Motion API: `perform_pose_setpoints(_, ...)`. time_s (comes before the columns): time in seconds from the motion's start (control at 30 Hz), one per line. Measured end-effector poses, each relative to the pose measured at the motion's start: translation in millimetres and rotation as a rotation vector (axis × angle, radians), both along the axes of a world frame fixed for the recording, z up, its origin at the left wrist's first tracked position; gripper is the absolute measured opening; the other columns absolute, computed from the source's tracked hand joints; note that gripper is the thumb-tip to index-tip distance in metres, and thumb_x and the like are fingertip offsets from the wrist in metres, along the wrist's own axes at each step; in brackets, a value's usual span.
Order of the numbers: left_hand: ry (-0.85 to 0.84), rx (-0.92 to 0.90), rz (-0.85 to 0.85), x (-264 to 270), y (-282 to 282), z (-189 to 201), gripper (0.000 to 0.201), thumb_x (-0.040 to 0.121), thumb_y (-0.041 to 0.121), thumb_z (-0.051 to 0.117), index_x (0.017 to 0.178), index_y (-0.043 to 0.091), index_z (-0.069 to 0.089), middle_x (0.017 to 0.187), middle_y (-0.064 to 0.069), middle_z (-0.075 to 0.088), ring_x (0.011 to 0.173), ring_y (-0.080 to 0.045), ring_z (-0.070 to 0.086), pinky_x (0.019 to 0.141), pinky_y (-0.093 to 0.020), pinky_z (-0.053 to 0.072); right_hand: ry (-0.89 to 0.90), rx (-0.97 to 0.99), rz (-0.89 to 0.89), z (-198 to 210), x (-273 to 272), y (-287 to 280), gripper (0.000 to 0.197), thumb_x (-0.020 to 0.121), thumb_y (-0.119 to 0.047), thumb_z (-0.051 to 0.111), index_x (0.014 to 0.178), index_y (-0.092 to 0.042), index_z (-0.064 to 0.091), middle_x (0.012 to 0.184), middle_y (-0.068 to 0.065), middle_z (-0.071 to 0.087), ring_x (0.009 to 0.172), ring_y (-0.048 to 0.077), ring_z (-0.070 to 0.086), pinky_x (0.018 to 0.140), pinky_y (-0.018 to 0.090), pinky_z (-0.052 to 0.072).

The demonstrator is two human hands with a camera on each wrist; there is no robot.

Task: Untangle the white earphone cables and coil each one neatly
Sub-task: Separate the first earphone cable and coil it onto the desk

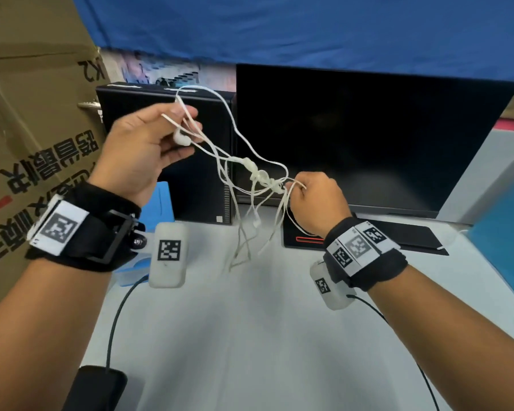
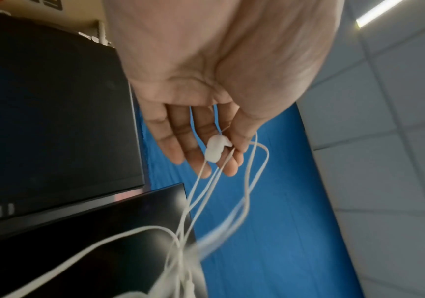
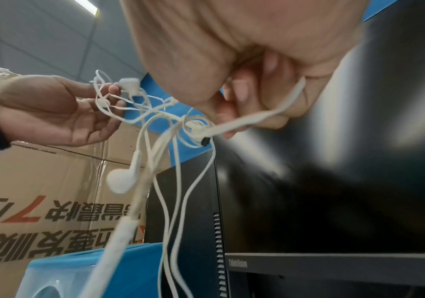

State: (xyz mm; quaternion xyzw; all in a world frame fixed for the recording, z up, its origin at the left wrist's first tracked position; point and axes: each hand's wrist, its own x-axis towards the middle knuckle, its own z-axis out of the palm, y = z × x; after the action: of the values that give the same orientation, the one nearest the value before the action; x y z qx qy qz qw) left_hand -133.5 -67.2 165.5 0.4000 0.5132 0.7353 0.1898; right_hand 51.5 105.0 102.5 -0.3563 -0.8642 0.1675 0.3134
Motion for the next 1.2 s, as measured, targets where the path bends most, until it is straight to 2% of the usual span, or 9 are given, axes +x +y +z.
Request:
perform_pose_setpoints(0.1,0.033,-0.064,0.022,0.0,5.4,-2.7,0.020,0.099,0.024,0.055,0.091,0.022,0.073,0.079,0.004,0.074,0.076,-0.012,0.070,0.071,-0.024,0.056,-0.101,-0.065,0.067,0.4,-0.2,-0.4,0.034,0.091,-0.024,0.051,0.059,-0.016,0.050,0.062,0.003,0.059,0.065,0.030,0.060,0.065,0.038,0.054)
perform_pose_setpoints(0.2,-0.015,-0.140,0.010,1.5,13.1,-10.3,0.018,0.098,0.023,0.057,0.092,0.020,0.074,0.081,0.000,0.075,0.071,-0.012,0.070,0.068,-0.024,0.057,0.074,-0.216,0.198,4.1,-1.3,-5.4,0.026,0.091,-0.018,0.054,0.067,-0.011,0.061,0.081,-0.003,0.073,0.085,0.021,0.071,0.080,0.046,0.058)
perform_pose_setpoints(0.33,-0.011,-0.208,0.012,6.4,21.0,-20.6,0.018,0.097,0.024,0.057,0.093,0.021,0.074,0.080,0.000,0.074,0.062,-0.009,0.065,0.062,-0.022,0.055,0.192,-0.270,0.285,8.7,-0.4,-13.8,0.028,0.093,-0.023,0.058,0.073,-0.004,0.062,0.080,0.010,0.073,0.085,0.043,0.067,0.077,0.056,0.057)
perform_pose_setpoints(0.4,-0.002,-0.219,0.003,9.6,23.4,-21.8,0.017,0.097,0.022,0.058,0.095,0.020,0.075,0.078,0.001,0.070,0.056,-0.007,0.058,0.057,-0.020,0.051,0.164,-0.227,0.287,6.8,0.2,-13.7,0.029,0.094,-0.023,0.058,0.072,-0.004,0.062,0.073,0.010,0.071,0.075,0.034,0.068,0.070,0.050,0.057)
perform_pose_setpoints(0.5,0.057,-0.248,0.023,8.8,24.5,-19.9,0.019,0.098,0.020,0.056,0.097,0.019,0.075,0.071,0.001,0.063,0.047,-0.005,0.038,0.043,-0.015,0.034,0.091,-0.232,0.254,-2.8,4.0,-5.8,0.026,0.093,-0.013,0.055,0.069,-0.005,0.061,0.060,-0.020,0.065,0.061,-0.005,0.063,0.060,0.031,0.051)
perform_pose_setpoints(0.67,0.280,-0.311,0.092,-0.1,21.8,-13.9,0.019,0.097,0.017,0.057,0.096,0.017,0.075,0.066,-0.001,0.063,0.042,-0.001,0.041,0.043,-0.009,0.031,-0.133,-0.291,0.170,-20.1,19.6,1.2,0.032,0.093,-0.014,0.053,0.063,-0.006,0.057,0.044,-0.010,0.048,0.032,0.002,0.042,0.042,0.019,0.035)
perform_pose_setpoints(0.8,0.477,-0.356,0.165,-13.0,18.0,-8.2,0.016,0.095,0.022,0.061,0.089,0.022,0.076,0.062,0.007,0.070,0.058,0.004,0.053,0.063,-0.009,0.041,-0.233,-0.361,0.141,-30.7,30.0,-2.9,0.036,0.094,-0.020,0.055,0.059,-0.010,0.054,0.048,-0.006,0.043,0.045,0.013,0.036,0.049,0.023,0.032)
perform_pose_setpoints(0.97,0.431,-0.305,0.131,-9.4,20.9,-2.0,0.018,0.097,0.020,0.059,0.095,0.012,0.074,0.068,-0.006,0.063,0.046,0.002,0.046,0.047,-0.002,0.032,-0.229,-0.396,0.135,-30.1,30.2,-6.8,0.033,0.095,-0.023,0.055,0.068,-0.003,0.057,0.053,-0.002,0.042,0.051,0.016,0.033,0.051,0.024,0.032)
perform_pose_setpoints(1.2,0.348,-0.162,0.229,-10.3,17.7,28.3,0.016,0.097,0.024,0.060,0.092,0.018,0.074,0.050,0.010,0.054,0.037,-0.001,0.032,0.037,-0.010,0.023,-0.099,-0.367,0.096,-15.8,40.3,-5.7,0.039,0.095,-0.015,0.052,0.057,-0.008,0.050,0.036,-0.012,0.041,0.032,0.003,0.034,0.041,0.018,0.030)
